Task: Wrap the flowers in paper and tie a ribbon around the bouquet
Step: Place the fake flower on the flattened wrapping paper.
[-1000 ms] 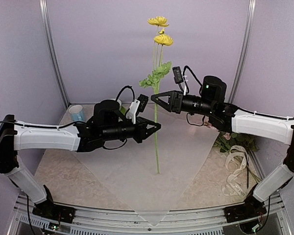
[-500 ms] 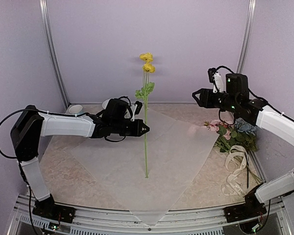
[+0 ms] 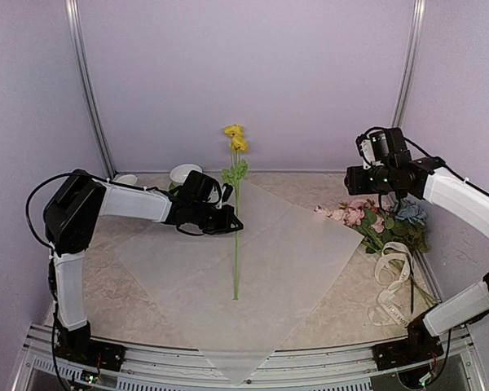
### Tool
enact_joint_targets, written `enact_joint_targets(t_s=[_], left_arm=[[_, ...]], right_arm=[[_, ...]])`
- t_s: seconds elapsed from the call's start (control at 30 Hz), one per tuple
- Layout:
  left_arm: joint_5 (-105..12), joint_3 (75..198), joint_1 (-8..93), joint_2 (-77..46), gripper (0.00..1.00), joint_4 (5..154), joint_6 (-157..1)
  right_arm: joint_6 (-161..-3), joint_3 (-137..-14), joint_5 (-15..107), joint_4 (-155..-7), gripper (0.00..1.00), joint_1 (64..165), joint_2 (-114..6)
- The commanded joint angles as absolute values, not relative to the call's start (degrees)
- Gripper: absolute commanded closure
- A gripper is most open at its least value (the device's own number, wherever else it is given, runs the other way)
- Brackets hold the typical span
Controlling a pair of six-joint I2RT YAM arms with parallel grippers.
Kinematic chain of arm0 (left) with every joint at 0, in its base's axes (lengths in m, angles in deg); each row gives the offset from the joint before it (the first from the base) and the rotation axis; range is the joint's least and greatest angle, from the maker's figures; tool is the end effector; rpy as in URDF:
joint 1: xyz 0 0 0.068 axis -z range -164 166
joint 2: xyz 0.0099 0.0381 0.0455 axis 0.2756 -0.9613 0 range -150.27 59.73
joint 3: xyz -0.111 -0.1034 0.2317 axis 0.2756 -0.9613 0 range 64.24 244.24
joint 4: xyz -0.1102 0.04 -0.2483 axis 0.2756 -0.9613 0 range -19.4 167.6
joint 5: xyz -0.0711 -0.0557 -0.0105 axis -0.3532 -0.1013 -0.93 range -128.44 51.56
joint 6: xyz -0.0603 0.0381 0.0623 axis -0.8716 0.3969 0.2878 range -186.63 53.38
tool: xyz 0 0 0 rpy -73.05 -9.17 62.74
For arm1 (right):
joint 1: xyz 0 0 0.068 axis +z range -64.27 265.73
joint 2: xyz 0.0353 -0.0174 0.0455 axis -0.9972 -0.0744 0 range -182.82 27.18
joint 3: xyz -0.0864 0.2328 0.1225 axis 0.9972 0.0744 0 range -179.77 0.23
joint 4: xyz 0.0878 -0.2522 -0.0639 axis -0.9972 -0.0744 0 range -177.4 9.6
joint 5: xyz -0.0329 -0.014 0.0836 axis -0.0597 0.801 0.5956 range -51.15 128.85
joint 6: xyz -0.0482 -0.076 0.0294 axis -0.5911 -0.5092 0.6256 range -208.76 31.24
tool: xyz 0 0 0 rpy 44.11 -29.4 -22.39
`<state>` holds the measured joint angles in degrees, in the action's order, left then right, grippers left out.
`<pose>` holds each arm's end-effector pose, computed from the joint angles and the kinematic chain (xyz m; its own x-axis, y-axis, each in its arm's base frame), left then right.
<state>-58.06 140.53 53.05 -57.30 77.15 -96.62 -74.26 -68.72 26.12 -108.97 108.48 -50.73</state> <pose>0.3767 -0.3204 0.1271 -0.8397 0.0438 -0.5413 0.4035 0.7175 -0.5678 0.3336 0.1194 0.2988 -0.5981 0.0141 -0.8013 -0.0683 0.9953 0.0685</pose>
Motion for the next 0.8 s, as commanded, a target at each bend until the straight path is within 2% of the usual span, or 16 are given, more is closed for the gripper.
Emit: enact_joint_targets(t_s=[0.0,0.1,0.23,0.4,0.57,0.7,0.77], left_arm=[[-59.47,141.59,51.28,-58.83,0.97,74.83,-96.74],[-60.30,141.04,50.98,-59.59,0.94,76.36,-98.51],[-61.19,142.80,50.98,-62.34,0.85,75.27,-98.22],[-57.83,143.60,50.91,-62.86,0.63,73.39,-97.48],[-53.38,143.16,51.12,-59.97,0.48,71.83,-96.79],[-50.68,141.01,52.05,-55.92,0.33,72.32,-97.07],[-49.79,140.34,52.79,-53.69,0.30,72.66,-96.62]], right_arm=[[-75.50,-68.66,25.64,-110.40,0.38,108.33,-50.51],[-75.81,-68.68,25.67,-110.27,0.37,108.37,-50.47],[-76.61,-68.76,24.04,-110.42,0.36,108.37,-50.06],[-76.49,-69.13,22.10,-112.65,0.35,106.02,-50.40],[-75.83,-67.37,25.23,-114.46,0.39,99.17,-51.31],[-75.15,-65.18,24.94,-115.99,0.40,93.48,-53.03],[-75.40,-63.90,24.33,-115.90,0.43,89.98,-53.82]])
